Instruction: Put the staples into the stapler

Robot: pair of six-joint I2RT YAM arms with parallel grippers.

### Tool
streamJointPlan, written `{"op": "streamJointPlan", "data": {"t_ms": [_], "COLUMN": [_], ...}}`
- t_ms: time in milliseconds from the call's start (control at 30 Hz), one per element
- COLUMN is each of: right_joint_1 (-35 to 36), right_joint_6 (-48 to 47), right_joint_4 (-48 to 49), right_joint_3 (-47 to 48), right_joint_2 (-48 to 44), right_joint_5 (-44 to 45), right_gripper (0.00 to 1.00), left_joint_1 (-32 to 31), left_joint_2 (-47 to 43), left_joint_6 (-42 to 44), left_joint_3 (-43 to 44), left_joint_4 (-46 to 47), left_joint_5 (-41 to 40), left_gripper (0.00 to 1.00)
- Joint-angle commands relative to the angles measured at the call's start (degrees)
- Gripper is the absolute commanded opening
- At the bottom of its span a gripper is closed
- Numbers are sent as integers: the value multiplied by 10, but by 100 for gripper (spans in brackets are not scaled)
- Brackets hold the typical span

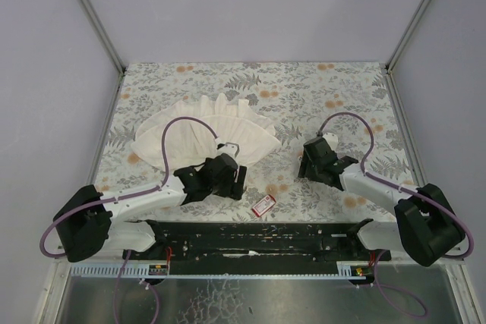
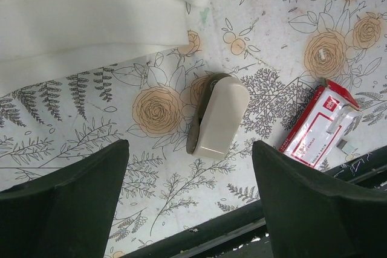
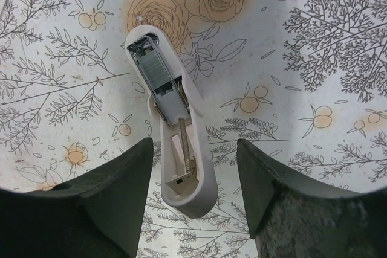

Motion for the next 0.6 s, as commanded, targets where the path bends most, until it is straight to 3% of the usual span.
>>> {"op": "streamJointPlan", "data": {"t_ms": [0,233,433,567], "right_joint_1": [-4,-4,-4,-4], "right_joint_6": [-17,-28,-66,-133], "right_joint_4": [17,21,25,32], "right_joint_3": [31,42,44,41], "right_joint_2": [9,22,-2,-37], "right_joint_5": [33,35,8,-52], "right_gripper": [64,53,35,26], "left_joint_1": [-3,-3,-3,-4], "left_joint_2": [-7,-8,-8,-21], "left_joint_6": [1,0,13,55], "left_joint_3": [-10,-13,-25,-37], "left_joint_4": [21,22,38,99], "left_joint_5": [-4,2,5,30], "left_gripper": [82,82,81,81]}}
